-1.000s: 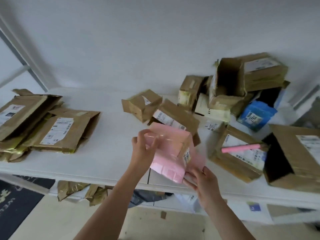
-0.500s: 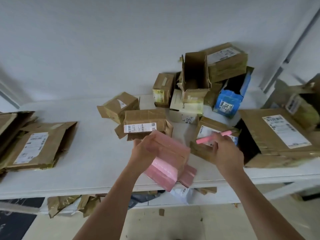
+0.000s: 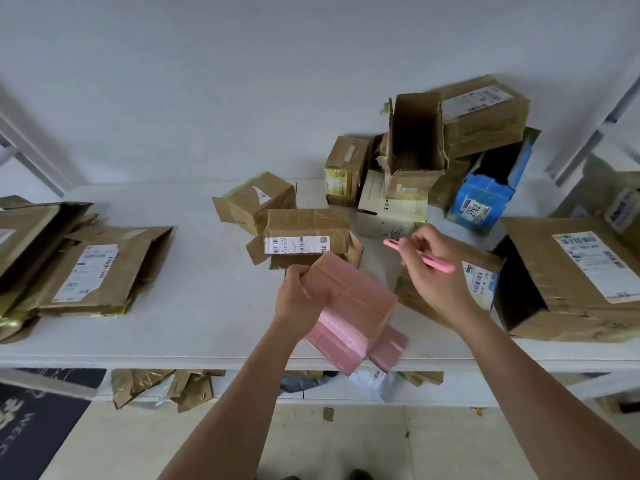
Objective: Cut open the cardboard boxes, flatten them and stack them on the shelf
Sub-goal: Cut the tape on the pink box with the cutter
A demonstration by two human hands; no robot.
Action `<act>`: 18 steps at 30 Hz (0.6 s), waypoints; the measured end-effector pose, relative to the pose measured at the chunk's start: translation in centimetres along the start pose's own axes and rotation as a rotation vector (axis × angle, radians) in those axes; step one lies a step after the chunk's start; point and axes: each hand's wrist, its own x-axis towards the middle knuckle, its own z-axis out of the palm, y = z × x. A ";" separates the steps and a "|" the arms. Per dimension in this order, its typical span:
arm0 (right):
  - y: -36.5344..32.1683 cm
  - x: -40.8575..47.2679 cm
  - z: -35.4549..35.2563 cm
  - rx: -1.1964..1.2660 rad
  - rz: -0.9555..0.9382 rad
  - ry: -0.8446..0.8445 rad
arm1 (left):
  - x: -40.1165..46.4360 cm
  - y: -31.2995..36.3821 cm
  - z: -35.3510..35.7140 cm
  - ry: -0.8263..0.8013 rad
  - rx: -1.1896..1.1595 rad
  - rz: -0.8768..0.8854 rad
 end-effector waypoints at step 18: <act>-0.6 -1.0 7.3 0.253 0.154 -0.213 | -1.2 -1.1 1.1 0.089 -0.332 -0.033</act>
